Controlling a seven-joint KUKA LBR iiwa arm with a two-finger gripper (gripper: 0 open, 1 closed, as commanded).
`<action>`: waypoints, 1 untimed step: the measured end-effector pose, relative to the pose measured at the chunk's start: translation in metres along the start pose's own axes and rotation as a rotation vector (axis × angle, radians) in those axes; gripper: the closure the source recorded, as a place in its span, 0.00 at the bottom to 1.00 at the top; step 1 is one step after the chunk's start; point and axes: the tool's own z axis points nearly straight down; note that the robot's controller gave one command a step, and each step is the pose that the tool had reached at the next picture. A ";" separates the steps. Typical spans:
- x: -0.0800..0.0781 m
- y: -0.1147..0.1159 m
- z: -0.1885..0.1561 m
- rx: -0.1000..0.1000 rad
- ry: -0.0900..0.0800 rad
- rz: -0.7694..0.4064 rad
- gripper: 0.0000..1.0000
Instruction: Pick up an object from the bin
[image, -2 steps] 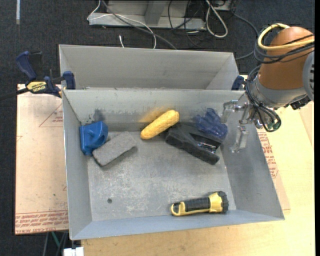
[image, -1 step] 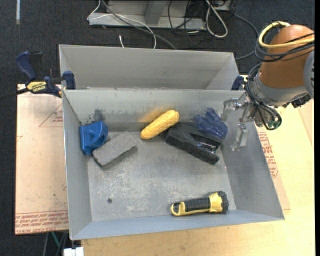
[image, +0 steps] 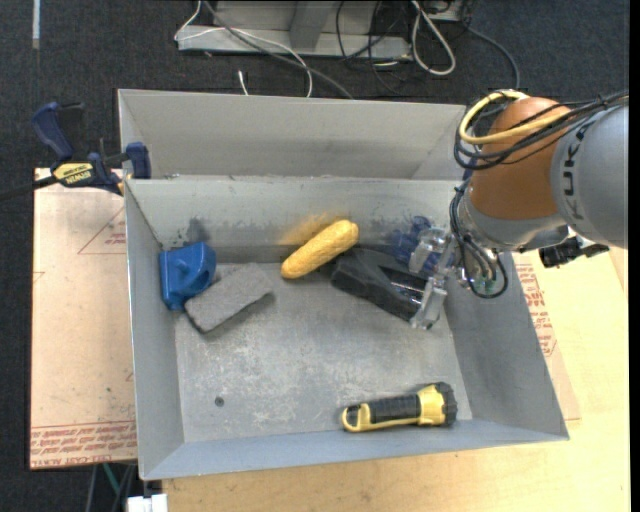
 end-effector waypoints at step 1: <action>-0.014 -0.005 0.017 0.002 -0.003 -0.262 0.00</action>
Offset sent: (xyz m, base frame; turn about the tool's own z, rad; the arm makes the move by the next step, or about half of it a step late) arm -0.0042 -0.0041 -0.0194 0.1300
